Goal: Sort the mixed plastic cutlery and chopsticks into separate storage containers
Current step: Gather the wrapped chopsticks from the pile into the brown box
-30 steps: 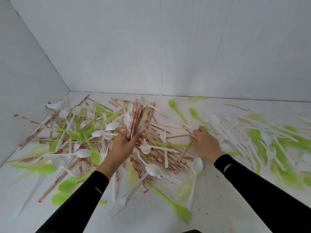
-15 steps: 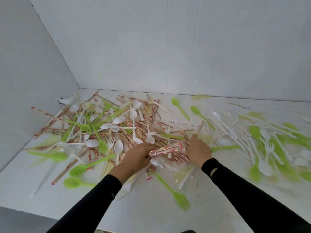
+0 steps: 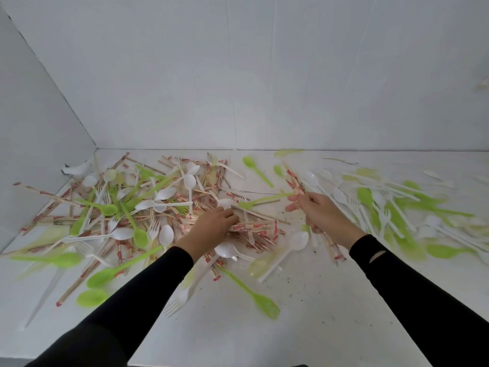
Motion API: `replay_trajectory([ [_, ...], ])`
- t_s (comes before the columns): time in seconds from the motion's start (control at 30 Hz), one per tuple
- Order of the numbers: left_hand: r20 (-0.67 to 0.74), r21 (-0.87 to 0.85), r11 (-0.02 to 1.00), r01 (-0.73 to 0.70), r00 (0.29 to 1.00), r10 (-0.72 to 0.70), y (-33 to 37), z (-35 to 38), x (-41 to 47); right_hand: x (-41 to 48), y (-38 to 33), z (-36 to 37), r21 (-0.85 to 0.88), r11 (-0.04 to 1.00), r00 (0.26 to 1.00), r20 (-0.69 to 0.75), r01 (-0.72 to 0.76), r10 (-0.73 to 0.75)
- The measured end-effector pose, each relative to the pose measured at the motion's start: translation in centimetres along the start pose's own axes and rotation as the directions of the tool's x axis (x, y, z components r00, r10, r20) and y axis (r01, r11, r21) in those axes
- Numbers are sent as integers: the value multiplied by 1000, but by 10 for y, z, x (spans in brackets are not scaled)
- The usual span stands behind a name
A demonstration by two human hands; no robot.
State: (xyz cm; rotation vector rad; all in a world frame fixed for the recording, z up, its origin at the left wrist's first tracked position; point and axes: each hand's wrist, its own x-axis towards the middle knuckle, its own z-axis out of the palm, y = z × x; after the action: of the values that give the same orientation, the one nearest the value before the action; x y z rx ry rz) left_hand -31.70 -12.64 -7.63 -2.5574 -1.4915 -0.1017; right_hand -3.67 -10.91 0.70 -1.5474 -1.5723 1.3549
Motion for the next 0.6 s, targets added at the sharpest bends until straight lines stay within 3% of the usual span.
replay_trajectory([
  [0.13, -164, -65, 997, -49, 986, 37, 4, -1, -1, -7, -22, -9, 209, 978, 998, 58, -19, 7],
  [0.2, -261, -261, 965, 2, 963, -72, 5, -10, -2, -5, -24, -11, 215, 974, 997, 15, 72, -77],
  [0.3, -283, -589, 805, 77, 913, -294, 5, -37, -6, 2, -26, -7, 148, 958, 968, -100, 244, -231],
  [0.43, -311, -839, 538, 83, 738, -599, -2, -73, -8, 12, -29, 14, -58, 944, 925, -191, 323, -328],
  [0.53, -282, -932, 362, 13, 600, -749, -9, -84, -11, 19, -26, 35, -11, 951, 944, -114, 309, -309],
  [0.6, -253, -952, 307, 14, 529, -810, -16, -83, -15, 22, -24, 52, 16, 956, 955, -34, 294, -293],
])
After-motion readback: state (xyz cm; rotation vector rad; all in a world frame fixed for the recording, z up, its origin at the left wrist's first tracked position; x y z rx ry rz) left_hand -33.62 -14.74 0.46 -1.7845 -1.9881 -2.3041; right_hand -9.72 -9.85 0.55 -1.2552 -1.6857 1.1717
